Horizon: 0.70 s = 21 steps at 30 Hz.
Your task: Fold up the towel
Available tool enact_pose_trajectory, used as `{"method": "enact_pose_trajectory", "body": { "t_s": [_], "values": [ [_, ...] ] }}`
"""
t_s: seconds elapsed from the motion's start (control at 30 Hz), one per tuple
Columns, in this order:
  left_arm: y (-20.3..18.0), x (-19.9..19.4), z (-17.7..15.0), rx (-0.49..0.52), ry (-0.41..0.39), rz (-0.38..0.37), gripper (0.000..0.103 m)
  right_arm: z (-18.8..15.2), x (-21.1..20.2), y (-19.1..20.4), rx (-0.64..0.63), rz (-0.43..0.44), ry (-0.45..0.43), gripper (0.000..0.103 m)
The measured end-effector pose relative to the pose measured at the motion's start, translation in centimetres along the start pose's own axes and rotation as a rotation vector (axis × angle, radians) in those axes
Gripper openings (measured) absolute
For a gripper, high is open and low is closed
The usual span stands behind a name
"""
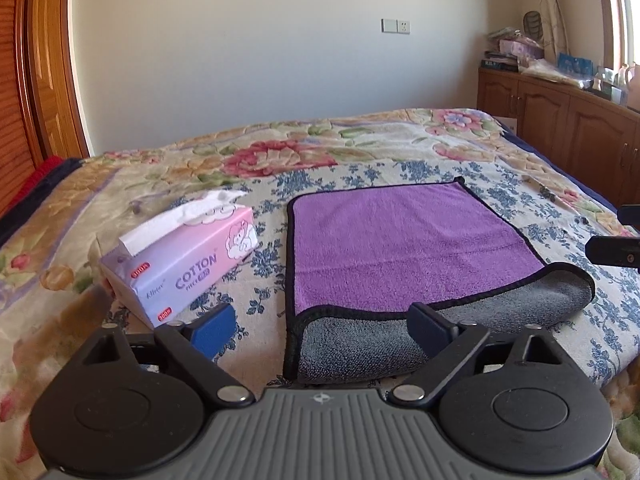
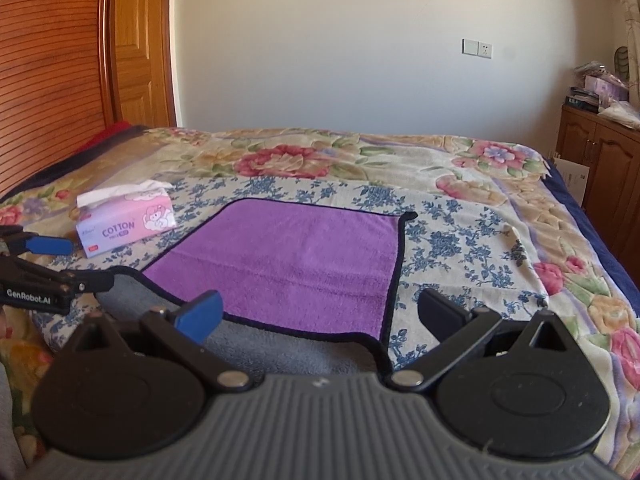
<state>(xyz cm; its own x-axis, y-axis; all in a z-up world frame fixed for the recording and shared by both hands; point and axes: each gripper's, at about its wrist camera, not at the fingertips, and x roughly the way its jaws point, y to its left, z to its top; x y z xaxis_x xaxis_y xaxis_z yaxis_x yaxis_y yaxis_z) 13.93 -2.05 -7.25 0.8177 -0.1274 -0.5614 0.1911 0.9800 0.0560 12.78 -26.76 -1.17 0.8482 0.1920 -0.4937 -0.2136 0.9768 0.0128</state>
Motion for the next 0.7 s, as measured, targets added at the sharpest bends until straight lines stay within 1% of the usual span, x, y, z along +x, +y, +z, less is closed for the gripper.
{"method": "enact_pose_trajectory", "body": {
  "t_s": [0.07, 0.17, 0.23, 0.37, 0.5, 0.7],
  "values": [
    [0.3, 0.4, 0.0, -0.013, 0.01, -0.013, 0.091, 0.0, 0.5, 0.0, -0.004, 0.002, 0.011, 0.103],
    [0.6, 0.9, 0.1, -0.021, 0.021, -0.024, 0.083, 0.0, 1.2, -0.4, 0.003, 0.007, 0.028, 0.103],
    [0.7, 1.3, 0.1, -0.022, 0.027, -0.027, 0.079, 0.0, 1.6, -0.6, 0.01, 0.008, 0.041, 0.103],
    [1.0, 2.1, 0.1, -0.026, 0.049, -0.026, 0.075, -0.1, 2.3, -1.2, 0.026, 0.011, 0.063, 0.103],
    [1.4, 2.8, 0.2, -0.033, 0.065, -0.014, 0.068, -0.3, 3.0, -1.6, 0.038, 0.012, 0.086, 0.103],
    [2.2, 3.5, 0.4, -0.069, 0.086, -0.014, 0.063, -0.4, 4.1, -2.3, 0.052, 0.011, 0.133, 0.103]
  ]
}}
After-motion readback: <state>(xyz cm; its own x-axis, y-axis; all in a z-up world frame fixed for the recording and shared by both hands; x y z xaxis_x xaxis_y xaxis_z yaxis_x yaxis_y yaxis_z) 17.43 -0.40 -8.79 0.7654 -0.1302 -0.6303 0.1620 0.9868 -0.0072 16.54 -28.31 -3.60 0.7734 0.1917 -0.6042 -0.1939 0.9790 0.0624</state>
